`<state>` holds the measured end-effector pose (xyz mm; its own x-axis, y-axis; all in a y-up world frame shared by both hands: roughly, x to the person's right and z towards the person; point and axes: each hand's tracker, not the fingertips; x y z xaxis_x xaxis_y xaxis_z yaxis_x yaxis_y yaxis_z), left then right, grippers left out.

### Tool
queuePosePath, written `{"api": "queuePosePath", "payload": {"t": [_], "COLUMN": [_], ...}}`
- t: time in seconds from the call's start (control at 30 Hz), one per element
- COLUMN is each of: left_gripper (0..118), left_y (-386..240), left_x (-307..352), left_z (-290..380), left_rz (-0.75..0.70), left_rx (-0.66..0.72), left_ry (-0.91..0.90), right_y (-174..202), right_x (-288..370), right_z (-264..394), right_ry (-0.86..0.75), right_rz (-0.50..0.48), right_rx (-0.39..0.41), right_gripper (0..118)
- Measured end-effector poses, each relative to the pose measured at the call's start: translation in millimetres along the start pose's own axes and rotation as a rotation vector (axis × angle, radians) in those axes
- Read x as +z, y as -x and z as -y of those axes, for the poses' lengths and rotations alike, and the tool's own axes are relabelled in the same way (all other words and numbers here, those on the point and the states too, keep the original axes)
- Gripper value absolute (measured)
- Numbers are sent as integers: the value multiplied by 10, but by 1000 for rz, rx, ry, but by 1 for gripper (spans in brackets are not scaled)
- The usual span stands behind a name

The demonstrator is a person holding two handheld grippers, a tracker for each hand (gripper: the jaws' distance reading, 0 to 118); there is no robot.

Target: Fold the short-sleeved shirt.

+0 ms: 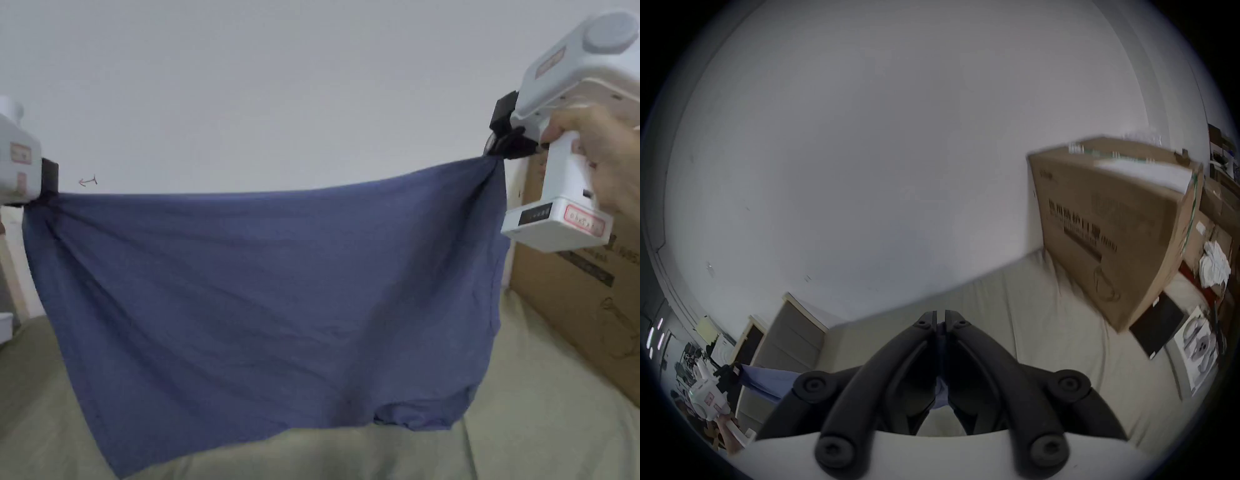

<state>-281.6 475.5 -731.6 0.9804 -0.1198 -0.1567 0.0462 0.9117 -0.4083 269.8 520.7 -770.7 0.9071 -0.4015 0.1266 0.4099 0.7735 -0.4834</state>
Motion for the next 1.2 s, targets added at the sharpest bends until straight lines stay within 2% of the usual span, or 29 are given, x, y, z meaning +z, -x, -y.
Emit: {"api": "queuePosePath", "payload": {"t": [0.07,0.23,0.3,0.47,0.5,0.57,0.63,0.73,0.77,0.83,0.9,1.0,1.1,1.2], "left_gripper": [2,2,2,2,2,2,2,2,2,2,2,2,2,2], "left_y": [-129,-396,-501,-545,-542,-509,-442,-275,-214,-95,-1,73,189,326], "left_x": [-425,-1192,-1354,-1513,-1532,-1530,-1334,-991,-845,-565,-148,574,1160,1615], "left_z": [411,1623,2139,2903,3000,3076,3075,3009,2984,2966,3032,3237,3506,3809], "left_rz": [4,48,40,64,53,48,62,84,88,106,129,167,150,160], "left_rx": [-34,35,14,-6,-35,-41,-14,2,-11,-17,-23,-33,-99,-97], "left_ry": [85,321,392,522,541,583,562,504,502,463,437,434,418,431], "right_y": [-199,-748,-1003,-1507,-1567,-1674,-1715,-1809,-1843,-1889,-1900,-1889,-1937,-1962], "right_x": [-423,-1379,-1668,-1992,-1998,-1976,-1876,-1523,-1370,-1006,-655,-65,506,1049], "right_z": [347,1348,1808,2615,2732,2849,2882,2869,2850,2874,2903,3075,3372,3840], "right_ry": [78,300,399,509,519,540,542,507,491,463,455,469,478,514], "right_rz": [18,107,142,258,236,209,220,167,118,121,108,89,82,77], "right_rx": [-24,-27,-46,-89,-126,-143,-131,-134,-134,-135,-96,5,15,-4], "right_gripper": [5,5,5,5,5,5,5,5,5,5,5,5,5,5]}}
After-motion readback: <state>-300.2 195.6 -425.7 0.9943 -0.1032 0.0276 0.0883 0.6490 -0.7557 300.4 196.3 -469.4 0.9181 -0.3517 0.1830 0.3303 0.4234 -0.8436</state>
